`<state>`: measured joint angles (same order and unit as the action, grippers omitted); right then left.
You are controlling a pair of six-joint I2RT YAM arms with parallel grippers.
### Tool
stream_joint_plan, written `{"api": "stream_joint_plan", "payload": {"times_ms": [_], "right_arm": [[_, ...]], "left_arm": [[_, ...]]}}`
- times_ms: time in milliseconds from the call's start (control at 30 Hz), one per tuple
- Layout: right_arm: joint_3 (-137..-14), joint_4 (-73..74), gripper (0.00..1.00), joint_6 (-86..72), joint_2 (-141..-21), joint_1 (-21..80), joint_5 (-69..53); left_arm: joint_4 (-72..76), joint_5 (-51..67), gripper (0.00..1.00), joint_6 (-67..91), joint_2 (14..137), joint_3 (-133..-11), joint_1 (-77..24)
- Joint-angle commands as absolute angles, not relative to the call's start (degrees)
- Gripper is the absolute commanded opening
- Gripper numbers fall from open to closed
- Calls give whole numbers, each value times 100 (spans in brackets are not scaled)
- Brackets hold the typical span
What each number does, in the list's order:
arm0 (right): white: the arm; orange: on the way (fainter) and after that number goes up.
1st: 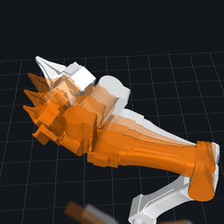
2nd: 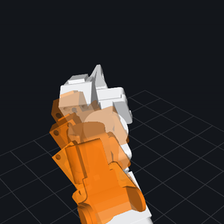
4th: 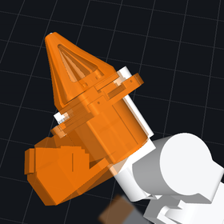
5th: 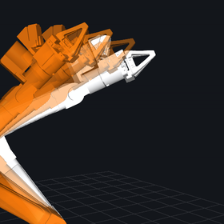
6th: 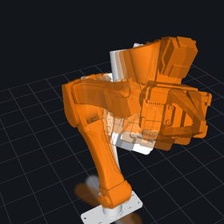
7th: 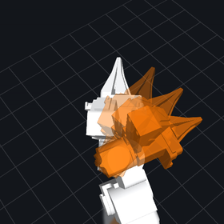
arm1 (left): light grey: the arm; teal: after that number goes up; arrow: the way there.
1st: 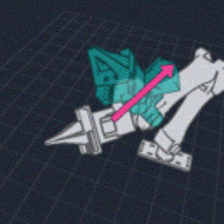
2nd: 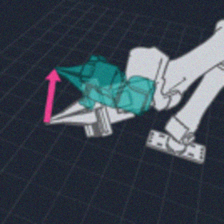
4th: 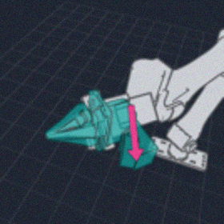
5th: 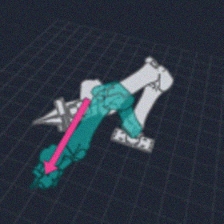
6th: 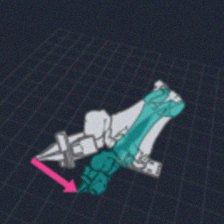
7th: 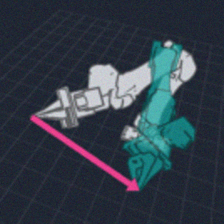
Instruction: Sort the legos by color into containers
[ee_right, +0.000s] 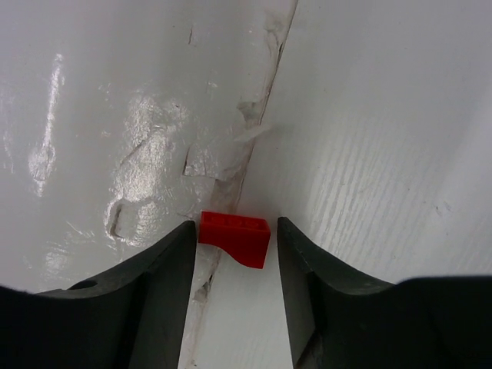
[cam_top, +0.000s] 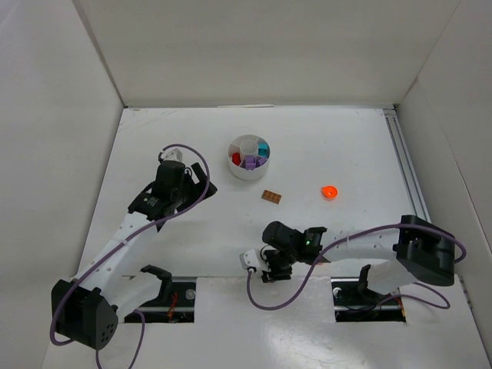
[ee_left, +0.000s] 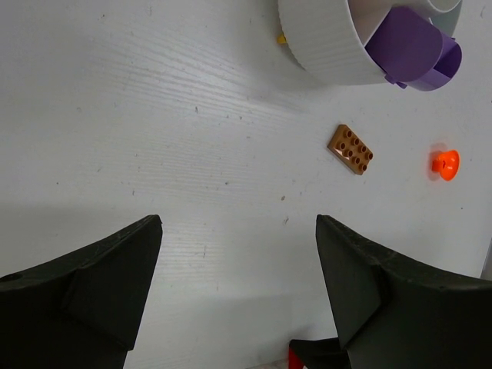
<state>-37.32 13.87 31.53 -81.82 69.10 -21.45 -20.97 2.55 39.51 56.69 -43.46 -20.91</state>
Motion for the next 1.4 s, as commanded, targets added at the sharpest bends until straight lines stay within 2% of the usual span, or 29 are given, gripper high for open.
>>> {"api": "stream_joint_plan", "payload": {"times_ms": [0,33,167,400,600,733,900,1133,1367], "right_arm": [[-3665,879,50,3472,-8429,6970,-1951],[-3665,879,43,3533,-8429,6970,-1951],[-3665,879,34,3533,-8377,6970,-1951],[-3743,879,24,3480,-8156,6970,-1671],[-4594,1493,22,3831,-7928,6970,-967],[-5255,1775,19,4262,-7928,6505,-896],[-6177,1688,19,4737,-8102,5391,-1432],[-7768,1311,18,4992,-8990,4106,-2917],[-9042,1423,18,5256,-9965,3850,-3031]], "left_arm": [[-2065,229,78,3981,5528,-4263,-2118],[-2065,229,78,3981,5528,-4263,-2118],[-2118,176,77,3981,5528,-4263,-2118],[-2118,176,77,3981,5528,-4315,-2118],[-2118,114,77,3981,5581,-4420,-2118],[-1908,255,77,3981,5633,-4421,-2118],[-1854,202,77,3981,5836,-4474,-2118],[-1802,272,77,3868,5950,-4526,-1899],[-1670,325,77,3867,6125,-4517,-1828]]}}
